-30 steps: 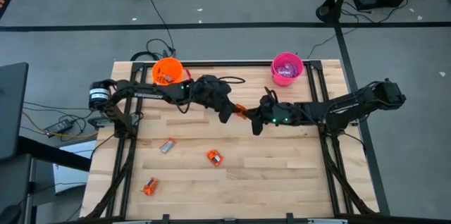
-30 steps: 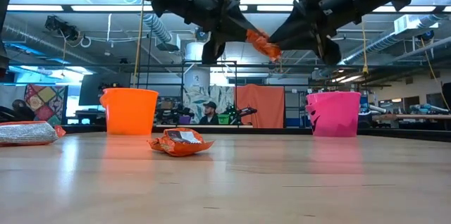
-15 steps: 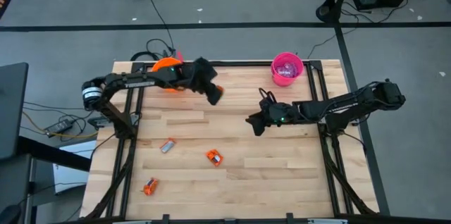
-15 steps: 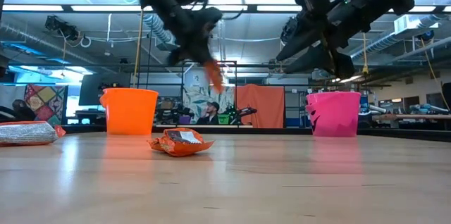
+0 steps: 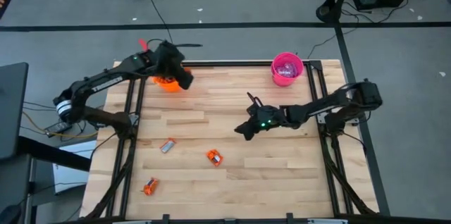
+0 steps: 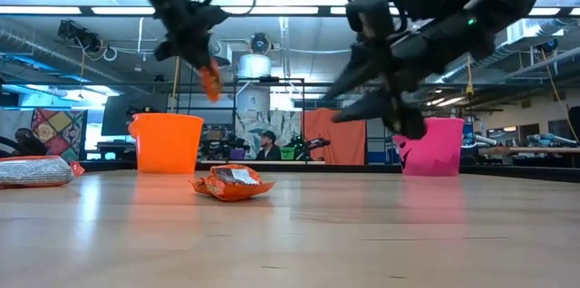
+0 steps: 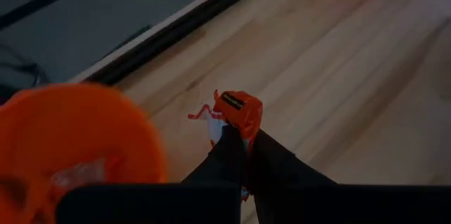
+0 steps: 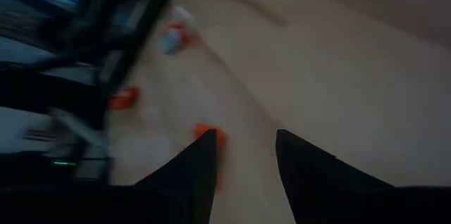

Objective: Sort candy by brand, put in halloween buckets
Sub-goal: Put the orange chocolate bar into the orange bucket

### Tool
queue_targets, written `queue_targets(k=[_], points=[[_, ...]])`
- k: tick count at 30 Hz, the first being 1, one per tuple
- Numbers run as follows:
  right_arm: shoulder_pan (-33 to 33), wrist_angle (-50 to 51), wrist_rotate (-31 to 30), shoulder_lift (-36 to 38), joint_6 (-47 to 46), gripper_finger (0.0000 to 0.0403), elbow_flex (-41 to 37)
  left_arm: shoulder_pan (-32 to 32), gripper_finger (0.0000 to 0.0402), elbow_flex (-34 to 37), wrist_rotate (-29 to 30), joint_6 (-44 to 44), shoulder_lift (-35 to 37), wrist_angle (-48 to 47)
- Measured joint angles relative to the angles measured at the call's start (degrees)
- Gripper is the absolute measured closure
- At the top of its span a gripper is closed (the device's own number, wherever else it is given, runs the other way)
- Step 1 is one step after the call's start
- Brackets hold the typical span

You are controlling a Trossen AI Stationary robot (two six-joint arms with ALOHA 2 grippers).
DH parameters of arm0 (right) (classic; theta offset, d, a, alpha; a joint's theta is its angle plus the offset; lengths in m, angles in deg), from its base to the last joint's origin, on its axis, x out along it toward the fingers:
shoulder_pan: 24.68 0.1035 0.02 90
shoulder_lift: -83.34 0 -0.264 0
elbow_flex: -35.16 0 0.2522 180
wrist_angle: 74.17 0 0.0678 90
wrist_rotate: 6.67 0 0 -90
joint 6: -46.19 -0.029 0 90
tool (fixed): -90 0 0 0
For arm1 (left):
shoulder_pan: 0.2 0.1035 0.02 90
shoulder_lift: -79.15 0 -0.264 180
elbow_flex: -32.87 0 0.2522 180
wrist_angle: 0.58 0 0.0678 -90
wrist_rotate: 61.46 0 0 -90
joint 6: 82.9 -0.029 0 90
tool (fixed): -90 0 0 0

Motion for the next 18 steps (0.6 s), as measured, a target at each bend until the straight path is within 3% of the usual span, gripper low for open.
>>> queue_targets(k=[8, 13, 18], points=[[1.62, -14.62, 1.35, -7.53, -6.27, 0.0248, 0.08, 5.65, 0.0385, 7.66, -0.51, -0.34, 6.23, -1.38], [3.26, -10.97, 2.71, -8.92, -6.29, 0.0248, 3.39, 9.61, 0.0385, 11.12, -0.53, -0.45, 7.09, -0.83], [4.29, 0.82, 4.39, -10.37, -1.65, 0.0248, 10.56, 13.42, 0.0385, 12.43, -1.95, 0.93, 6.63, -0.56]])
